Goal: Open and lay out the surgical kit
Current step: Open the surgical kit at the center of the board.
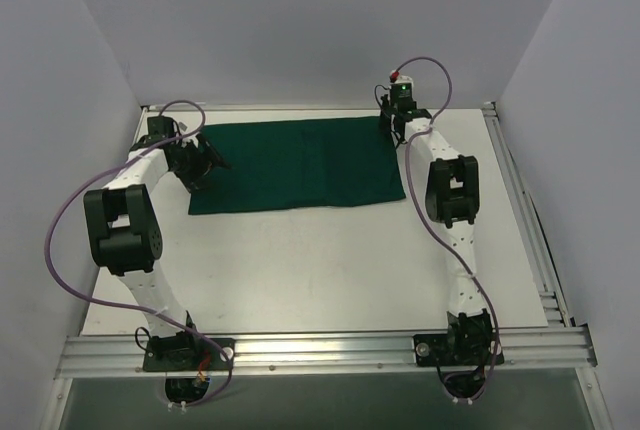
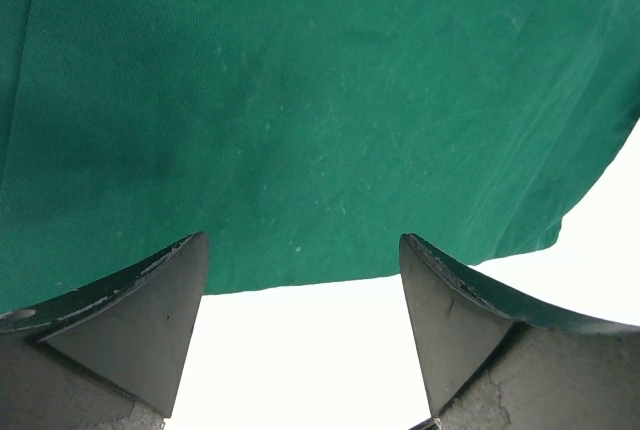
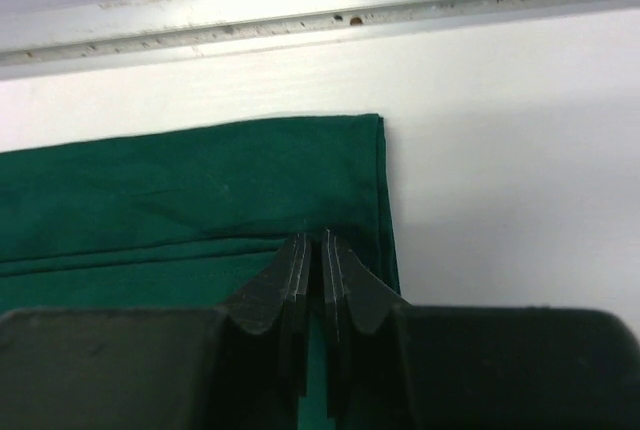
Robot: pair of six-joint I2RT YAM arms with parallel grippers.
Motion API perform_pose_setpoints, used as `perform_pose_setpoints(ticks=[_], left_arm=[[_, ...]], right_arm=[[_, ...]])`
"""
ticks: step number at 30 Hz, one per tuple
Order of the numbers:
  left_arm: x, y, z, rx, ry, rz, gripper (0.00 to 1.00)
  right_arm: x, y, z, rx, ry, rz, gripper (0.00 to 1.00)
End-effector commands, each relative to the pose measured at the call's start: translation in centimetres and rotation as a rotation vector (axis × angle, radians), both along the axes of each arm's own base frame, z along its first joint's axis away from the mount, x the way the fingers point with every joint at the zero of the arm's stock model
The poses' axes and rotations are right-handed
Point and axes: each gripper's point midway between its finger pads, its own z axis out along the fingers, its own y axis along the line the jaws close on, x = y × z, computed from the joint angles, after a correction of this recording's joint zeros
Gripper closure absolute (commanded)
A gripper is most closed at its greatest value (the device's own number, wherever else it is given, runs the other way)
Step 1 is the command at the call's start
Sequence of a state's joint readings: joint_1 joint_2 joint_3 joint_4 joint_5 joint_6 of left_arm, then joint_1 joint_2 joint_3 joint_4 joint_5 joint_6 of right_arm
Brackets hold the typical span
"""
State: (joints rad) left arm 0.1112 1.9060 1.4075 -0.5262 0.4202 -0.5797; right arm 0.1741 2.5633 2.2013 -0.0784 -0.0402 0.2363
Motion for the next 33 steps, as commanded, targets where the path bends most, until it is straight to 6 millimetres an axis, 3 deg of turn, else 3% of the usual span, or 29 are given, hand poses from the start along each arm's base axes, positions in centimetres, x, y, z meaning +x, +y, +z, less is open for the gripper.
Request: perform_pose_setpoints(ticks=[1,5,9,16,18,23,24,29,33], left_arm=[[0.5,0.0,1.7,0.003,-0.064,-0.01,0.15],[0.6,0.0,2.1,0.002,-0.074,-0.005,0.15],[0.9,0.1,2.5,0.001,-0.083,-0.003,0.15],[1.0,0.1,2.8,0.002,-0.089,-0.005,0.16],[1.0,0.0,3.0,0.0,-0.095,-0.006,0.16],[1.0,0.0,3.3,-0.006,-0.096,0.0,0.18],[0.9,0.0,3.3,-0.004,-0.092,0.001,0.18],[1.4,0.5,3.5,0.021,-0.077,0.014,0.18],[2.5,0.7,4.5,0.023,-0.1,0.017,0.19]], right_arm=[[1.7,1.1,10.1,0.034,-0.221,0.019,1.0],[1.9,1.1,11.2,0.041,-0.256,0.018,1.0],[2.3,1.1,10.5,0.039,-0.251,0.014,1.0],[2.7,0.8,6.4,0.058,-0.193,-0.014,1.0],[2.4,1.0,6.3,0.071,-0.181,-0.003,1.0],[0.3,1.4,5.6,0.099,-0.132,0.016,1.0],[-0.1,1.7,6.6,0.122,-0.137,0.035,1.0],[-3.2,3.3,5.5,0.235,-0.025,0.067,1.0],[-5.0,4.7,9.0,0.319,-0.059,0.096,1.0]])
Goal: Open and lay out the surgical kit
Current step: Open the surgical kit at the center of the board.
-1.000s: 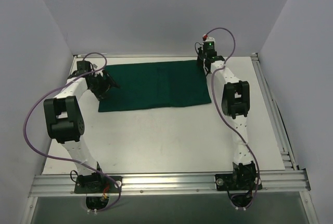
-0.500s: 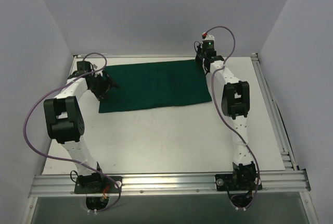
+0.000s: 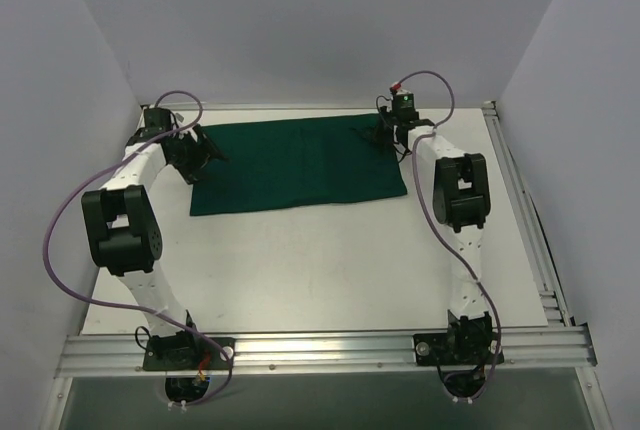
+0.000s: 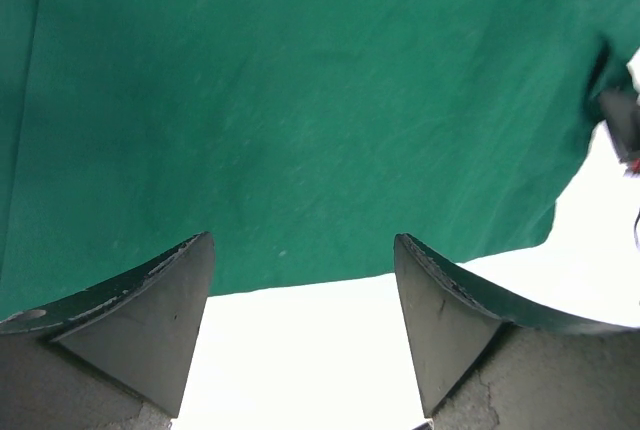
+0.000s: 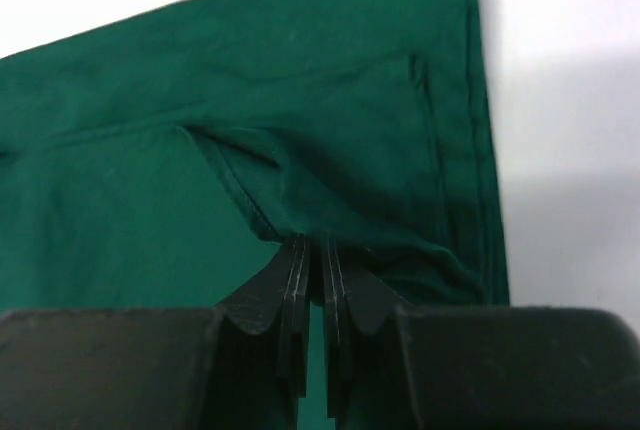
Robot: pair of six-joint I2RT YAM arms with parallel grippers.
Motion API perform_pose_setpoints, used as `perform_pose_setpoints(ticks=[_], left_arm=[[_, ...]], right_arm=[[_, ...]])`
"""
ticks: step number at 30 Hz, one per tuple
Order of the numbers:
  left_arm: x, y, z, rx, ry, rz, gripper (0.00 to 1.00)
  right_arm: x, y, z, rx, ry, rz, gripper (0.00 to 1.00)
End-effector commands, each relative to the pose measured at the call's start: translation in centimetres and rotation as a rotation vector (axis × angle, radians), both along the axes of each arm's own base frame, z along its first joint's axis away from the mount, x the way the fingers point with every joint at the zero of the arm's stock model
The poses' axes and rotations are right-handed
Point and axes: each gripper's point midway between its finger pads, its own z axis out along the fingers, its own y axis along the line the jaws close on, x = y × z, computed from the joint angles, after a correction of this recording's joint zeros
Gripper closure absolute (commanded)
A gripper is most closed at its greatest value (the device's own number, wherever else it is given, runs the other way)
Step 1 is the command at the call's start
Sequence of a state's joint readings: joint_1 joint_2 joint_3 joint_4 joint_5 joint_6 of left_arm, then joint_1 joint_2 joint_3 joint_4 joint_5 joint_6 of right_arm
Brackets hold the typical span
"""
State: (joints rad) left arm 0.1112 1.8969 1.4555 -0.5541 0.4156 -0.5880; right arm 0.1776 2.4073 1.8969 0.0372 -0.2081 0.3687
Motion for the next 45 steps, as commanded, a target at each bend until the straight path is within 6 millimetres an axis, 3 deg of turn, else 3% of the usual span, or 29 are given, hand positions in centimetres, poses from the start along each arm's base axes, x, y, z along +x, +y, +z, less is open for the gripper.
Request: perform_pose_setpoints(ticks=[1,3,6,7,11,16,27,30,31,33,34,35,37,38,45], left_arm=[[1.8,0.6,2.8,0.017,-0.074,0.01,0.19],[2.1,0.4,2.9,0.007,-0.076,0.009,0.19],[2.6,0.5,3.6,0.005,-0.089,0.01,0.19],[2.8,0.6,3.9,0.008,-0.099,0.009,0.19],[3.1,0.9,4.1,0.007,-0.107,0.01,0.19],[2.9,0.9,3.6,0.001,-0.097,0.003,0.19],[3.1,1.2,3.1,-0.017,-0.08,0.011,0.2],[3.2,1.2,3.3,-0.016,-0.081,0.011,0.2],[3.3,1.2,3.4,-0.015,-0.084,0.012,0.2],[3.4,1.2,3.4,-0.013,-0.085,0.012,0.2],[3.4,1.3,3.2,-0.013,-0.081,0.014,0.2],[3.4,1.3,3.1,-0.015,-0.074,0.016,0.2],[3.5,1.3,3.0,-0.013,-0.074,0.024,0.2],[3.6,1.3,3.1,-0.015,-0.074,0.026,0.2],[4.1,1.7,4.0,0.003,-0.086,0.038,0.2]], right_arm=[[-0.7,2.1,9.9,0.137,-0.124,0.034,1.0],[-1.0,2.3,11.2,0.157,-0.122,0.034,1.0],[-1.7,2.5,11.3,0.185,-0.094,0.025,1.0],[-2.5,2.4,10.3,0.175,-0.047,0.024,1.0],[-2.6,2.1,8.6,0.156,-0.002,0.033,1.0],[-2.1,2.6,8.4,0.166,0.006,0.048,1.0],[-2.2,2.6,5.2,0.118,0.081,0.047,1.0],[-3.3,3.4,5.0,0.142,0.103,0.066,1.0],[-4.3,3.5,4.0,0.138,0.132,0.069,1.0],[-5.0,3.9,5.1,0.132,0.106,0.084,1.0],[-6.0,3.9,4.2,0.122,0.128,0.086,1.0],[-6.3,3.9,5.3,0.12,0.107,0.085,1.0],[-7.5,3.6,4.8,0.111,0.135,0.082,1.0],[-7.8,3.6,5.8,0.113,0.123,0.084,1.0],[-11.1,3.6,5.8,0.103,0.181,0.093,1.0]])
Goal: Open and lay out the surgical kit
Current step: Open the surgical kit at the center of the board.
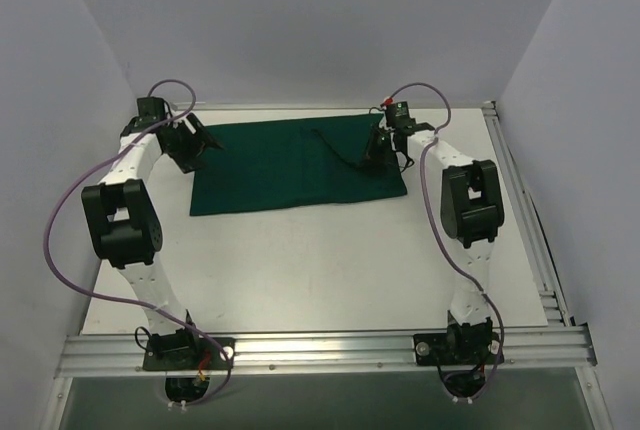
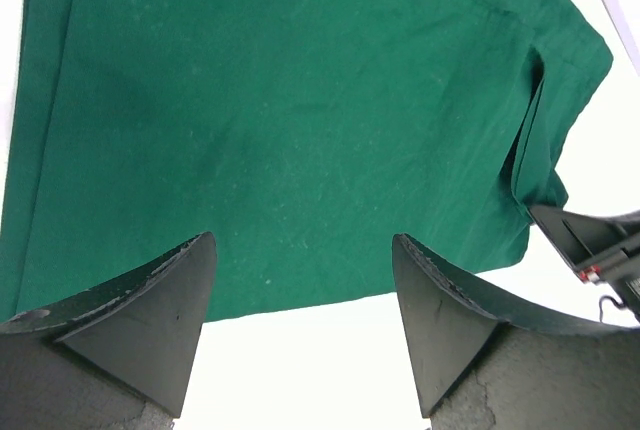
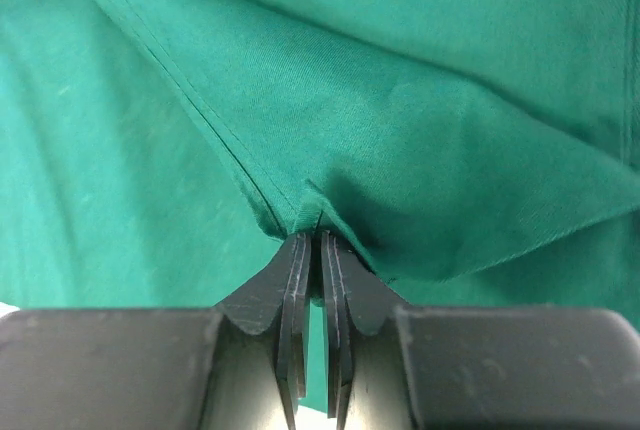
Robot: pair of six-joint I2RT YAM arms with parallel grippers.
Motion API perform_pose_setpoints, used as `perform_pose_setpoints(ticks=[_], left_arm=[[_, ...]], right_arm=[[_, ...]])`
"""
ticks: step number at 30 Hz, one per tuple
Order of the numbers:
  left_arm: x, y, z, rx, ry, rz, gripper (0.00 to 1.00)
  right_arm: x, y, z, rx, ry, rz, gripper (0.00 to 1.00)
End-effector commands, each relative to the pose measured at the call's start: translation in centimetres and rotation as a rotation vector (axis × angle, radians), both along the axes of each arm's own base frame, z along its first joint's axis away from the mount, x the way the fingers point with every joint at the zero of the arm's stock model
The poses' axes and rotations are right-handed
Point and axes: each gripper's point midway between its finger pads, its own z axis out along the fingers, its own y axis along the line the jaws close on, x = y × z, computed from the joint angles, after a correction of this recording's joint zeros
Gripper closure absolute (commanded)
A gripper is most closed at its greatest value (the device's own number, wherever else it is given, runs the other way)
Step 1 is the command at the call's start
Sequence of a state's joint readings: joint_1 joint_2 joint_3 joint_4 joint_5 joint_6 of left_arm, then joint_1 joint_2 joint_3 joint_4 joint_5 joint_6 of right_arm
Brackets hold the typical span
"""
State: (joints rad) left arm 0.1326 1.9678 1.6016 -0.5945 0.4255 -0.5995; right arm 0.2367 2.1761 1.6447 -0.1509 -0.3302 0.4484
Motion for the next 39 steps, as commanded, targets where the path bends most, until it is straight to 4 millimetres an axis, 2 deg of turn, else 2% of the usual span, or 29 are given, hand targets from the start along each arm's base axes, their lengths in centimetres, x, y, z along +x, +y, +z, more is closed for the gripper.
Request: perform_pose_setpoints(ticks=[1,5,13,16,21,23,26,30,32,36,39], left_arm=[[1.3,0.6,2.4,0.014,-0.054,0.013,0.2],[1.3,0.7,2.7,0.026,-0.058,0.014,0.2],[1.3,1.4,2.7,0.027,-0.05,0.022,0.2],[1.3,1.5,2.7,0.025,-0.05,0.024,0.2],[1.3,1.4,2.5,0.022,-0.044,0.024,0.2],[1.4,1.5,2.5,0.024,-0.045,0.025,0.2],[1.4,1.5,2.4,0.024,-0.042,0.029,0.2],[1.4,1.6,2.1,0.028,-0.031,0.031,0.2],[1.3,1.6,2.3,0.031,-0.032,0.03,0.2],[1.2,1.9,2.3,0.045,-0.032,0.036,0.2],[1.4,1.9,2.4,0.037,-0.033,0.031,0.17]], right_arm=[[-0.7,0.0,4.8,0.015,-0.061,0.004,1.0],[-1.5,0.5,5.7,0.014,-0.065,0.013,1.0],[-4.4,0.9,5.6,-0.002,-0.011,0.05,1.0],[-3.9,0.4,5.8,-0.014,-0.017,0.034,1.0],[-5.1,1.6,4.8,0.02,0.03,0.049,1.0],[-5.7,1.3,4.7,0.01,0.037,0.051,1.0],[-5.7,0.8,4.5,-0.01,0.044,0.042,1.0],[-4.2,1.0,5.6,-0.014,0.009,0.046,1.0],[-4.2,1.2,5.3,-0.007,0.023,0.05,1.0],[-5.8,1.2,4.0,-0.007,0.064,0.06,1.0],[-4.9,0.8,3.9,-0.018,0.052,0.048,1.0]])
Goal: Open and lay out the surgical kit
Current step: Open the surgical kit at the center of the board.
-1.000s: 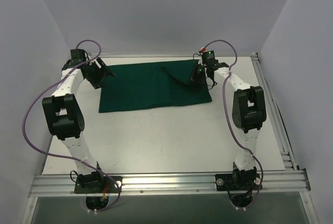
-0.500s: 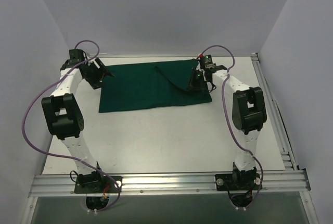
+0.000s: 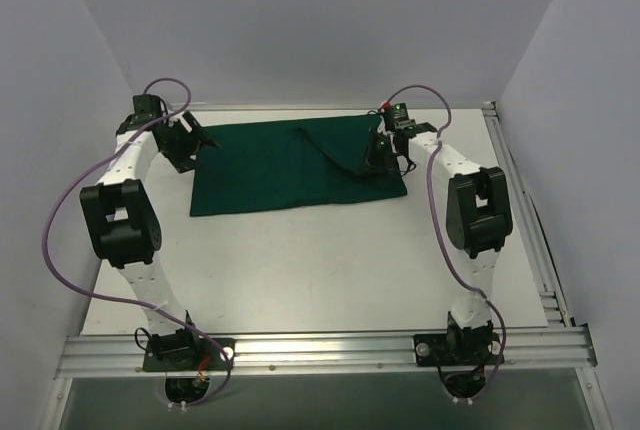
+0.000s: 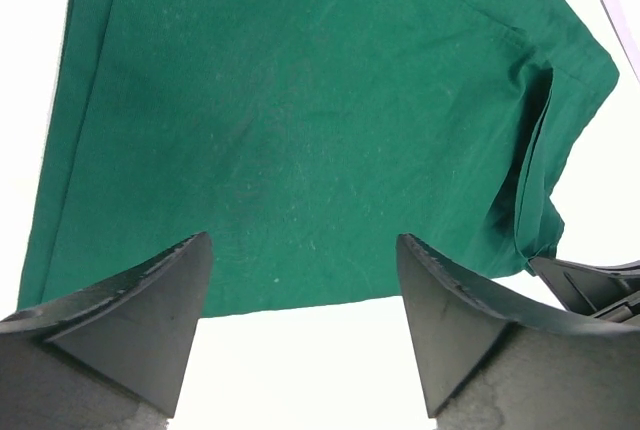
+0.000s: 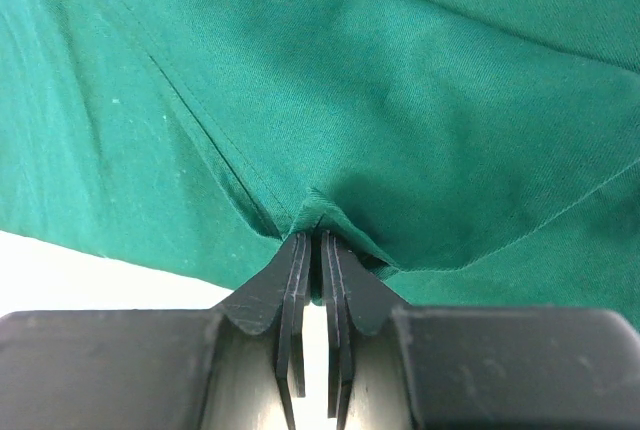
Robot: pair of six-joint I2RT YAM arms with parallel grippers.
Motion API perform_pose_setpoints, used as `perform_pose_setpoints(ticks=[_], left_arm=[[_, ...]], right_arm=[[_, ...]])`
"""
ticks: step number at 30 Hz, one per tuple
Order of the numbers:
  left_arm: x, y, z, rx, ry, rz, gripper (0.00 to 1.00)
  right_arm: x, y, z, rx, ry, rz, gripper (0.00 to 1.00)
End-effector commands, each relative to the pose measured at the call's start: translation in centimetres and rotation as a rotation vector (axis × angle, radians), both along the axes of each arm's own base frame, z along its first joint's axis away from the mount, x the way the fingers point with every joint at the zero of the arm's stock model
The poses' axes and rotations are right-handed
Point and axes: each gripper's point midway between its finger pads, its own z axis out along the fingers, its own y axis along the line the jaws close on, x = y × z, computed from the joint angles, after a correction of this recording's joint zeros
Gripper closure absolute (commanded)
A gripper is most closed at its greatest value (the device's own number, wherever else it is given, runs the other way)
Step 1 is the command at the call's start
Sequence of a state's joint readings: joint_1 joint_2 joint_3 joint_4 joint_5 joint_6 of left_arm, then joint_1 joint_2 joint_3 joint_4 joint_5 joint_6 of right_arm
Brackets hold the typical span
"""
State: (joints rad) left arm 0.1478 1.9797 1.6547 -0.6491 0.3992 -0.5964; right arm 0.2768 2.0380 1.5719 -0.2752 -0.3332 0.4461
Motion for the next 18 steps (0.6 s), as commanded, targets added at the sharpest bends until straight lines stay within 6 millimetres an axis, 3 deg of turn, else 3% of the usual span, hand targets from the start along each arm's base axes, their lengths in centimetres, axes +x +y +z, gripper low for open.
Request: perform_pose_setpoints(ticks=[1,4,6,7,8,14,18], left_arm=[[1.2,0.7,1.8,0.015,-0.05,0.002,0.15],[1.2,1.3,1.8,0.049,-0.046,0.023,0.14],[1.3,2.9,1.9,0.142,-0.038,0.041,0.14],[1.4,2.9,2.0,0.143,-0.041,0.041,0.14],[1.6,3.5,2.1,0.179,-0.047,0.048,0.14],[5.9,5.0,3.0,0.237,-0.216,-0.04,0.18],[8.5,5.5,2.3,0.286,-0.295,-0.112,0.24]], right_arm=[[1.0,0.0,1.5,0.001,-0.023,0.001,1.0],[3.1,0.2,1.5,-0.004,-0.047,-0.021,1.0],[6.7,0.3,2.6,0.023,-0.105,-0.061,1.0],[6.7,0.3,1.9,0.018,-0.094,-0.062,1.0],[7.7,0.4,2.8,0.022,-0.124,-0.068,1.0],[10.9,-1.9,2.2,0.008,-0.147,-0.123,1.0],[12.2,-3.2,1.4,0.023,-0.156,-0.163,1.0]])
